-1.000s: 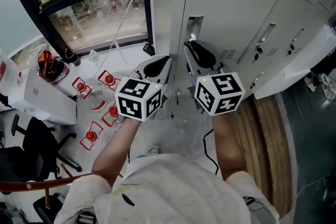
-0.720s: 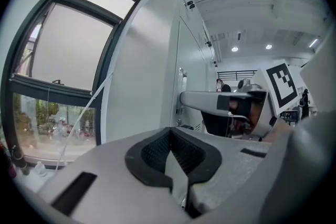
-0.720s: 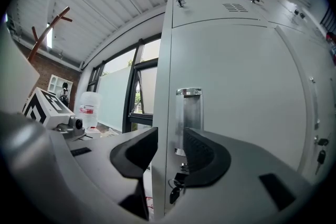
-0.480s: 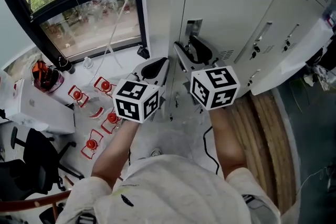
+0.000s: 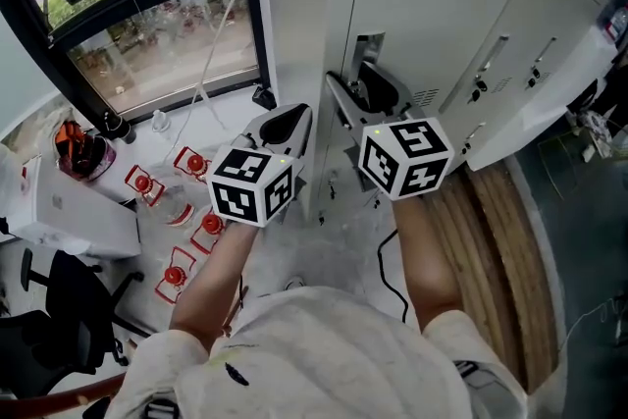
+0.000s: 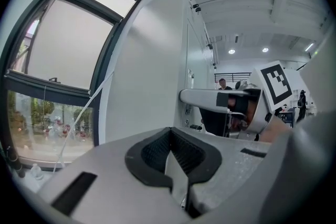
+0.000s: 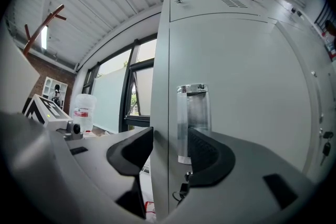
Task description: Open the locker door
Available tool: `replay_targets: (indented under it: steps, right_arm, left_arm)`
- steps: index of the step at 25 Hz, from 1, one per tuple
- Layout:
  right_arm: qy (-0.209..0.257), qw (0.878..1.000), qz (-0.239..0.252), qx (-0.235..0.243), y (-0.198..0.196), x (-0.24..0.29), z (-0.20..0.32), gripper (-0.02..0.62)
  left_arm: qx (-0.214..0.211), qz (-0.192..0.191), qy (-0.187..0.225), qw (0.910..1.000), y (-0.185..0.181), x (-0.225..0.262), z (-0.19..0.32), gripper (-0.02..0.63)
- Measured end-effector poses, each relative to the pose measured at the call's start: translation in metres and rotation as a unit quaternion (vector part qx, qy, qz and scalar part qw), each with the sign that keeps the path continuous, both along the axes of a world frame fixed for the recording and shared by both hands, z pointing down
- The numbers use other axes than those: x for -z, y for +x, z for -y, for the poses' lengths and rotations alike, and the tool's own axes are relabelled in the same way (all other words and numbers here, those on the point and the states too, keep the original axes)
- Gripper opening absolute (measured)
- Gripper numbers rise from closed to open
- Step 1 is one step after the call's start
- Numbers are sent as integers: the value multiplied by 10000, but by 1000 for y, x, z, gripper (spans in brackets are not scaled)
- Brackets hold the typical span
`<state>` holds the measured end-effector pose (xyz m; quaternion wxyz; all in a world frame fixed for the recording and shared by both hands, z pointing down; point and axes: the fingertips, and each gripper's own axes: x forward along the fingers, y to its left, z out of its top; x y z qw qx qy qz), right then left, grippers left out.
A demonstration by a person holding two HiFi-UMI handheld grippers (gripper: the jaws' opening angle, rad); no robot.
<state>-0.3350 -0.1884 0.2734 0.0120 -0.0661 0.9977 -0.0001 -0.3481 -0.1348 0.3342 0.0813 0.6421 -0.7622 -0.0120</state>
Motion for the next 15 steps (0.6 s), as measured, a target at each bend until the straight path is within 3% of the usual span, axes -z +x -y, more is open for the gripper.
replay_targets:
  steps: [7,15]
  right_arm:
    - [-251,9994,237,4,3,3,-1,186]
    - [15,9993,228,-298,15,1,-7,186]
  left_arm:
    - [-166,-9,-39,9999,-2,-4,-3,6]
    - [-417,-2,13,9991,4,-2,-1,6]
